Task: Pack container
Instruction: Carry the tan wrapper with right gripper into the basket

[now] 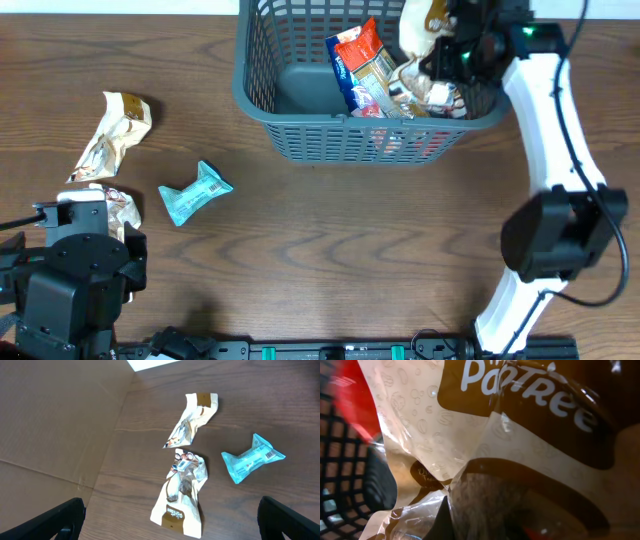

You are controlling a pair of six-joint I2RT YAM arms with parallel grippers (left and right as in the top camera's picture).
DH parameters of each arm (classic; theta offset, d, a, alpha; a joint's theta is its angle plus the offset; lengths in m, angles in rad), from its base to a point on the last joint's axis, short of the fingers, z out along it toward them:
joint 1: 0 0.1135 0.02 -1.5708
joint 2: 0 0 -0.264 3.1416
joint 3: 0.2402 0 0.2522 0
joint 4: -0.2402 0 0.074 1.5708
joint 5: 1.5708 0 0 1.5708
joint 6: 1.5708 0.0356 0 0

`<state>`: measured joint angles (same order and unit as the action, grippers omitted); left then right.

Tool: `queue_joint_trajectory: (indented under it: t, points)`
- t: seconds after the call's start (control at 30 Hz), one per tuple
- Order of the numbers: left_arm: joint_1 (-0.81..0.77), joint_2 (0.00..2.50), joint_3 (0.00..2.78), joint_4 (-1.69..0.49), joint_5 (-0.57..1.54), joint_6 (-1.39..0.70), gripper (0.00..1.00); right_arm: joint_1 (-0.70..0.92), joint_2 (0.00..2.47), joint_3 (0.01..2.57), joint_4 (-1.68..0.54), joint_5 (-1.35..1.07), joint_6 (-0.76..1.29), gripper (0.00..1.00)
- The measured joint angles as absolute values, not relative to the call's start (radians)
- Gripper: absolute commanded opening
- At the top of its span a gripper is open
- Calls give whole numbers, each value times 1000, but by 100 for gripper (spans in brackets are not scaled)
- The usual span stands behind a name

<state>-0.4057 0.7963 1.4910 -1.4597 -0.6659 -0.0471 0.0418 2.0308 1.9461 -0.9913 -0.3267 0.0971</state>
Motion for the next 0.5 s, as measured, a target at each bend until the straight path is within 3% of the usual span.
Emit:
queue_joint_trajectory:
  t: [0.1,0.23,0.27,0.5]
  points:
    - [-406,796,1491,-1460,-666,-47,99,43,2056,1946,-1003,-321,95,19]
    - [-406,796,1491,-1460,-666,-47,99,46,2062,1946,-1016,-309,93,85]
    - [-406,796,1491,-1460,-666,-47,99,46,2062,1946,-1019,-308,93,96]
    - [-406,797,1491,-1460,-666,-47,99,54,2061,1948,-1032,-302,92,99]
